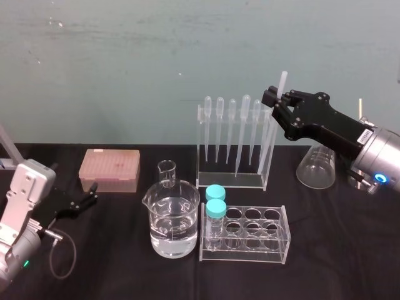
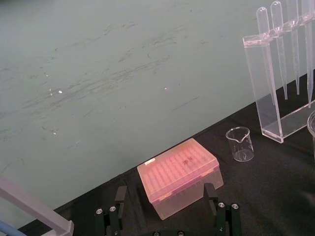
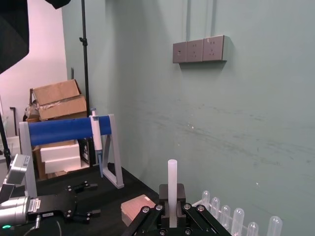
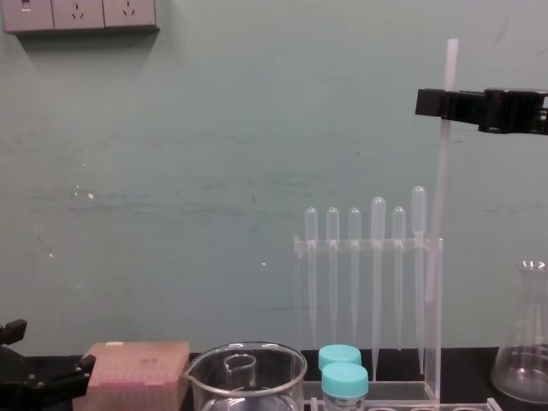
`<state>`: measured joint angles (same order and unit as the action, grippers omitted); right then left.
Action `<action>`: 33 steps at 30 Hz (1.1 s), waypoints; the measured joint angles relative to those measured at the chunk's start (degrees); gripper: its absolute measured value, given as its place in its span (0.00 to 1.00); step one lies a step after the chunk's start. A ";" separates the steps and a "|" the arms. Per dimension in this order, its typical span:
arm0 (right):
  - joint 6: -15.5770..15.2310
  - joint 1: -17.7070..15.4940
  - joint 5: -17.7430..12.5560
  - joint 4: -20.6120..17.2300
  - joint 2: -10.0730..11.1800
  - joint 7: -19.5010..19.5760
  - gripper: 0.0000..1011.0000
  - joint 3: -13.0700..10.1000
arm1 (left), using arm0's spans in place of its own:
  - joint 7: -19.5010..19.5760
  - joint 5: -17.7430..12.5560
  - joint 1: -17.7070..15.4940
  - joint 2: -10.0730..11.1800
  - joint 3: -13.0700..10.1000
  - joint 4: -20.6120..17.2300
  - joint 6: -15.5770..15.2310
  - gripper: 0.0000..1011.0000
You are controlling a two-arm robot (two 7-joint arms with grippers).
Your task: Pick up the stirring rod with one hand, then place it down.
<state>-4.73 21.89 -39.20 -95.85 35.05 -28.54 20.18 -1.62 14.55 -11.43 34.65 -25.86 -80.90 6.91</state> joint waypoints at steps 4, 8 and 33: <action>0.00 -0.08 -0.14 0.00 0.08 -0.01 0.07 0.00 | 0.00 0.00 0.00 0.00 0.00 0.00 0.00 0.99; 0.00 -0.12 -0.23 0.06 0.14 -0.05 0.07 0.02 | 0.00 0.00 0.00 0.00 0.00 0.00 0.00 0.99; 0.01 -1.47 -0.32 0.19 0.22 -0.16 0.07 0.68 | 0.00 0.00 0.00 0.00 0.00 0.00 0.00 0.99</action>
<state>-4.71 20.42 -39.52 -95.67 35.28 -28.70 20.86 -1.62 14.55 -11.43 34.65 -25.86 -80.90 6.91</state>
